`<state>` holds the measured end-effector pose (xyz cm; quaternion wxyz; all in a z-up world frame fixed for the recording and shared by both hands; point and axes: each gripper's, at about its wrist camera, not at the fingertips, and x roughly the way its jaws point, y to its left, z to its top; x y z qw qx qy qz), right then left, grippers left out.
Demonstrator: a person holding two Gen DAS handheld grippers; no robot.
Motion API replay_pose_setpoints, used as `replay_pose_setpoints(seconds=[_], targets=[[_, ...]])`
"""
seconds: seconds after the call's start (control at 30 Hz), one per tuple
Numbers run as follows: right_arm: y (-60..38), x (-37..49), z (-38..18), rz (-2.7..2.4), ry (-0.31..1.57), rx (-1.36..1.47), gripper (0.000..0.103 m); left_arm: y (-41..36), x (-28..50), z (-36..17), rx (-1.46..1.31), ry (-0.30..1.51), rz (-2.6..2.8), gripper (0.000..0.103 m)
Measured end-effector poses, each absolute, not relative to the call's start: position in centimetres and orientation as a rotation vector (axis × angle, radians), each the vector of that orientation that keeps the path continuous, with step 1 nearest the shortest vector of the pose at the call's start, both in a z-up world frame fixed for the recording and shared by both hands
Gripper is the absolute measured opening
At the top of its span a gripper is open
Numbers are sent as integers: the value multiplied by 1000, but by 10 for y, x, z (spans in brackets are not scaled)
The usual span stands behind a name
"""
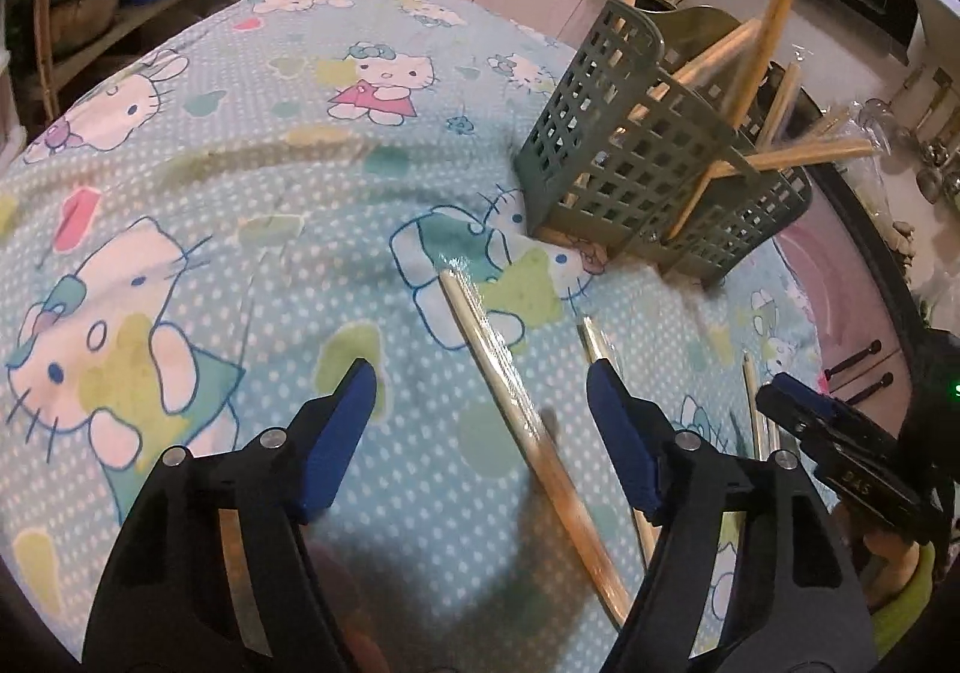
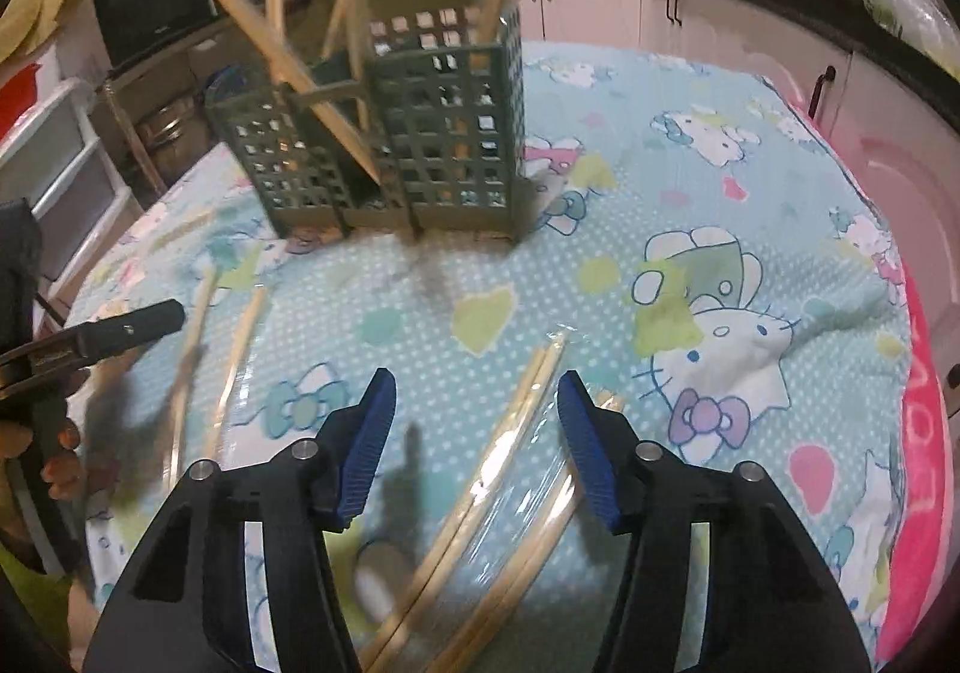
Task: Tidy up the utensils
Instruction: 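Move both grippers down to the remaining wrapped chopsticks on the bedspread, then close the left gripper on a wrapped chopstick while the right gripper grasps another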
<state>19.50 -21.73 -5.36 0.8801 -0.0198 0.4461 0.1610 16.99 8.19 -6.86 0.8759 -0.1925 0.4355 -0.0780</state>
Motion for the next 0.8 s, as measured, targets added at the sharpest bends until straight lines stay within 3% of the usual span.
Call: replay_pose_setpoints(seconds=[0.47,0.57,0.7,0.8], targets=[[-215,231,-74,294,986,-46,46,80,205,-69,-363,943,-105,52],[-212,233,-74,271,982,-52,40,76,212,-70,-330,947,-59,37],[-209,234,-72,269,980,-46,17,73,215,-69,-293,941,-17,11],[-205,234,-70,286,976,-48,10,74,212,-67,-291,928,-22,8]])
